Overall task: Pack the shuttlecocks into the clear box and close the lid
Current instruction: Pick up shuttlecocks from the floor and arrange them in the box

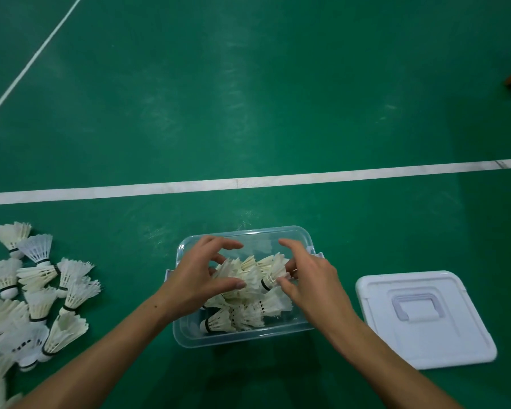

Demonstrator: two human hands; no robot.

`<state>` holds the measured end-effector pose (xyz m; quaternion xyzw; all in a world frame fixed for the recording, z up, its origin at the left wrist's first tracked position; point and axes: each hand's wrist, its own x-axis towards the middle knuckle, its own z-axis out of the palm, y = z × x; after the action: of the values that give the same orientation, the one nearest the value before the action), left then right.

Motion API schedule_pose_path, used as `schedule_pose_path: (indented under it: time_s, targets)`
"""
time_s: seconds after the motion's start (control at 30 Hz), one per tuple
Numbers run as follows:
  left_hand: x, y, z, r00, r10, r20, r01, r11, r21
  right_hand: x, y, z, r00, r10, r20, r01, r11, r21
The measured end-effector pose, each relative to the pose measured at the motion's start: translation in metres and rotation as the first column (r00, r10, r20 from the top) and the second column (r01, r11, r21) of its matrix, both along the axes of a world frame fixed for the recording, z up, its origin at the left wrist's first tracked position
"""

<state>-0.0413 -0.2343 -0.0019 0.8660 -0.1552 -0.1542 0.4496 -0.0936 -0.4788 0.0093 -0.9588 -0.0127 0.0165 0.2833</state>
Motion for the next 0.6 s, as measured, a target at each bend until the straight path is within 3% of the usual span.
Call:
schedule_pose_path:
  time_s: [0.3, 0.47, 0.6]
  targets:
    - [-0.002, 0.003, 0.001, 0.999, 0.031, 0.031, -0.03, 0.999, -0.025, 0.013, 0.021, -0.02, 0.943, -0.069, -0.324, 0.169, 0.942, 0.292]
    - [-0.002, 0.004, 0.003, 0.999, 0.026, 0.047, -0.025, 0.999, -0.022, 0.014, 0.026, -0.035, 0.882, -0.11, -0.459, 0.267, 0.919, 0.291]
    - [-0.003, 0.0, 0.01, 0.998, -0.007, 0.066, 0.008, 1.0, -0.016, 0.013, 0.027, -0.023, 0.895, -0.075, -0.441, 0.2, 0.949, 0.244]
